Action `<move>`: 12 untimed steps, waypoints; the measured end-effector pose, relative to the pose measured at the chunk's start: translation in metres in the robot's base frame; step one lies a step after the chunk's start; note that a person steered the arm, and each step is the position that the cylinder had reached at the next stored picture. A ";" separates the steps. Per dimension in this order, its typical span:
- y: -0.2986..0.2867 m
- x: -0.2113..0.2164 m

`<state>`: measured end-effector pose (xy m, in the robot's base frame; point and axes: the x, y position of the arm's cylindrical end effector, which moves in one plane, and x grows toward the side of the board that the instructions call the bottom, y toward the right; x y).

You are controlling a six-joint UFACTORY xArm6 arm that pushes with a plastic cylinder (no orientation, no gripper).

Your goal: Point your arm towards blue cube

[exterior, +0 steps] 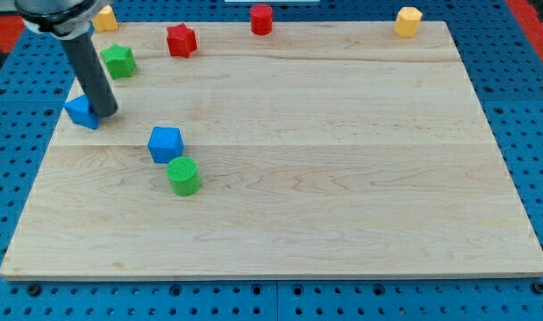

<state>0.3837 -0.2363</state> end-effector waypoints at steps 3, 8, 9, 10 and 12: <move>0.000 0.000; 0.064 -0.026; 0.059 0.019; 0.050 0.067; 0.113 0.087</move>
